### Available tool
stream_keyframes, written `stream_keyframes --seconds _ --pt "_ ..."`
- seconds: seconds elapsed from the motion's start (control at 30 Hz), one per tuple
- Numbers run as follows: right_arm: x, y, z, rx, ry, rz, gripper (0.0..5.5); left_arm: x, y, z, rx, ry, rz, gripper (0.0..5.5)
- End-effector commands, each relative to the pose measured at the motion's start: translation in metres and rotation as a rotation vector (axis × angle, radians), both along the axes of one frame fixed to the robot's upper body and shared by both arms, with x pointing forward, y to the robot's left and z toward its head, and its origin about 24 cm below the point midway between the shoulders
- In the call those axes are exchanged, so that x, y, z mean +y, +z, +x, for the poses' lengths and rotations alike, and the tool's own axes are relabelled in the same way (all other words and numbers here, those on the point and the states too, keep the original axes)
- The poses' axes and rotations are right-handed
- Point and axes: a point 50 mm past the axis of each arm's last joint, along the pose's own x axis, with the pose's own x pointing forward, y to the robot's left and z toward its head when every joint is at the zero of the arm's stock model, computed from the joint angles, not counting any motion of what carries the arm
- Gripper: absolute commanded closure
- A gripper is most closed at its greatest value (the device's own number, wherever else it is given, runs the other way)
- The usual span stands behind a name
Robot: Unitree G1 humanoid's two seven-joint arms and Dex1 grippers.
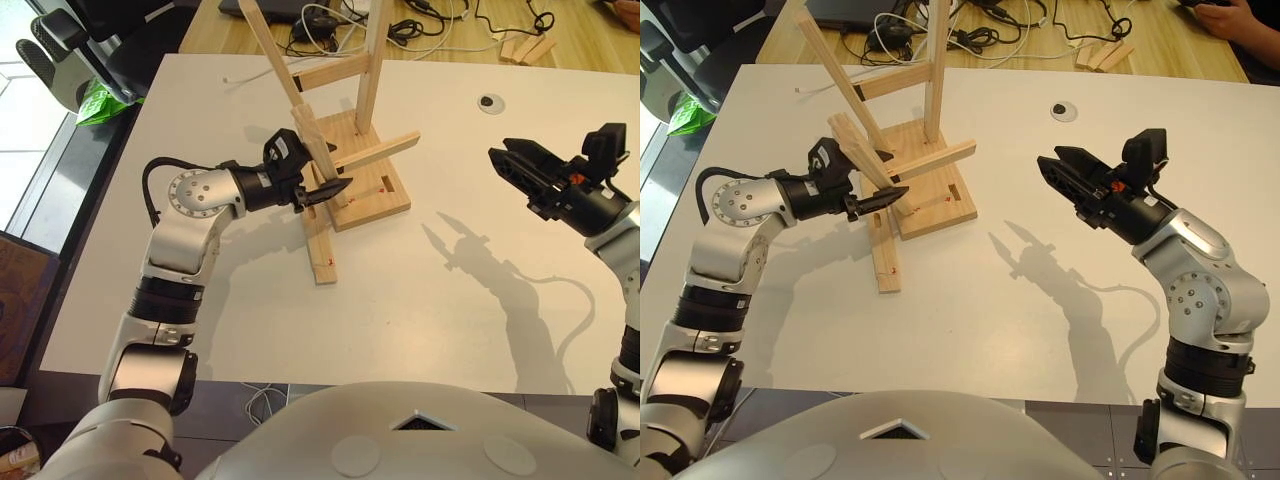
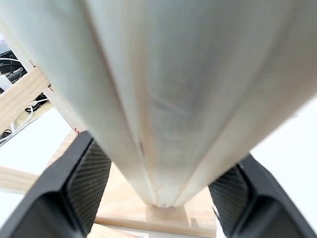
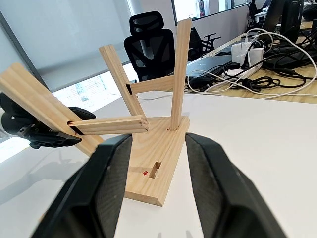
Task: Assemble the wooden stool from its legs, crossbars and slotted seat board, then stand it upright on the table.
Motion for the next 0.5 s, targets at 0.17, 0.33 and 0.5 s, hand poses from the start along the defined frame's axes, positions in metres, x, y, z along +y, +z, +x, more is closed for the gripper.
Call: stream_keyframes --seconds 0.17,0.33,0.5 --pt "-0.004 0.003 -0.004 -0.015 -0.014 -0.009 3.53 0.006 0.020 -0.006 -0.007 0.004 -0.047 2.61" --pt "-0.005 0.003 -0.006 -0.015 -0.021 -0.006 3.53 0.007 0.027 -0.016 0.011 -0.005 -0.061 2.61" --pt "-0.006 0.003 -0.007 -0.018 -0.029 -0.003 3.53 0.011 0.037 -0.019 -0.002 0.014 -0.068 2.61"
